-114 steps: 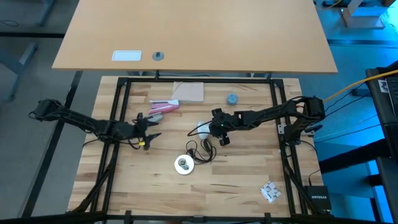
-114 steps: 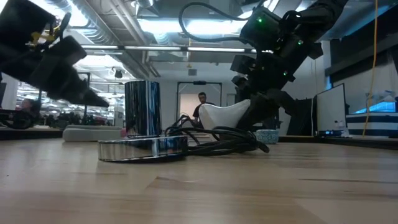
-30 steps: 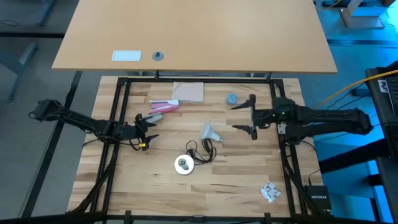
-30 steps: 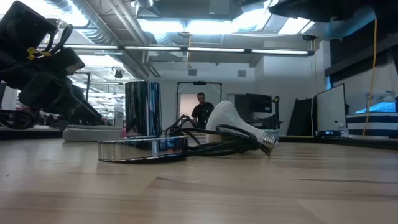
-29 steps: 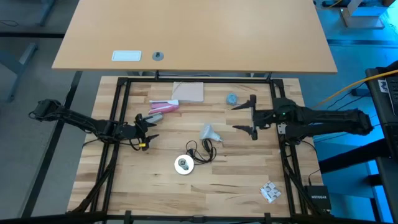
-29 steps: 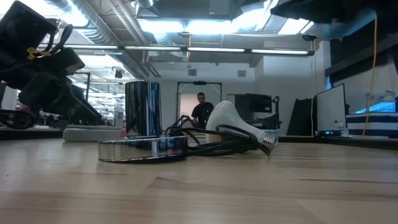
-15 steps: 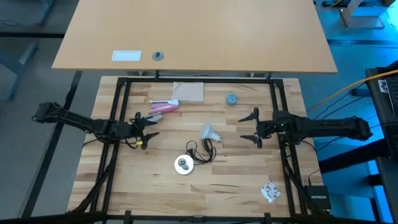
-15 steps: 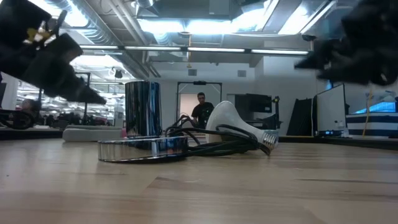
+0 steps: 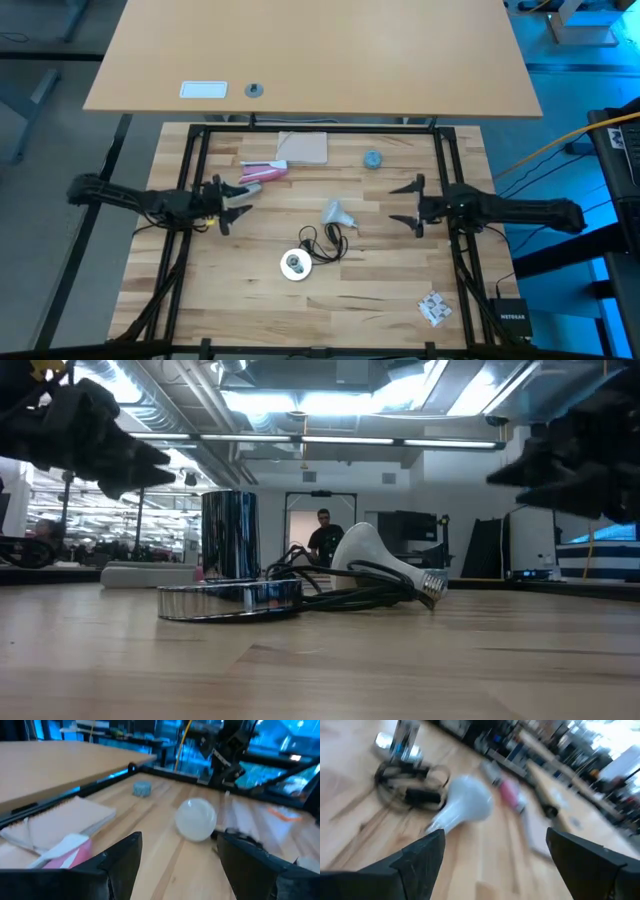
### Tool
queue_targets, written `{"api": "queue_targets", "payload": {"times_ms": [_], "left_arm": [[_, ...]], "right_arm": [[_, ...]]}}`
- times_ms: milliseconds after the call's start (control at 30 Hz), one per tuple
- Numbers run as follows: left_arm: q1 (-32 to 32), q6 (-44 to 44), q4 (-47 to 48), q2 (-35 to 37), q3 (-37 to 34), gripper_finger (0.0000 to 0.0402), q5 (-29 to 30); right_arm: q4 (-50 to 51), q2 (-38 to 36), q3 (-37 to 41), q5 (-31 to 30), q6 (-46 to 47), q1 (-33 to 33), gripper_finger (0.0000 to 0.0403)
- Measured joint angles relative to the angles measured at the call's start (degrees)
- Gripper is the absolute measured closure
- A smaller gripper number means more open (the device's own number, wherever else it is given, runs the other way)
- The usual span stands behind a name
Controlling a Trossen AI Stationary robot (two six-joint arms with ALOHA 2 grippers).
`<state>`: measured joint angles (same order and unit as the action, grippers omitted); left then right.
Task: Screw lightbulb
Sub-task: Return to Home Position
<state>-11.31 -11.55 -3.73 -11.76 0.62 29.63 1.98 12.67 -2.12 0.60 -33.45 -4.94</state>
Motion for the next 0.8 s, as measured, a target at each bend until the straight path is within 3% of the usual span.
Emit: {"api": "queue_targets", "payload": {"times_ms": [300, 800], "left_arm": [[0.0, 0.0, -0.02, 9.81, 0.0, 0.0151, 0.02], [0.22, 0.0, -0.04, 11.5, -0.02, 0.0151, 0.06]], "right_arm": [[-2.03, -12.62, 0.92, -0.02, 0.03, -1.4, 0.0052], [-2.05, -12.58, 0.99, 0.0, 0.06, -10.52, 0.0052]]}}
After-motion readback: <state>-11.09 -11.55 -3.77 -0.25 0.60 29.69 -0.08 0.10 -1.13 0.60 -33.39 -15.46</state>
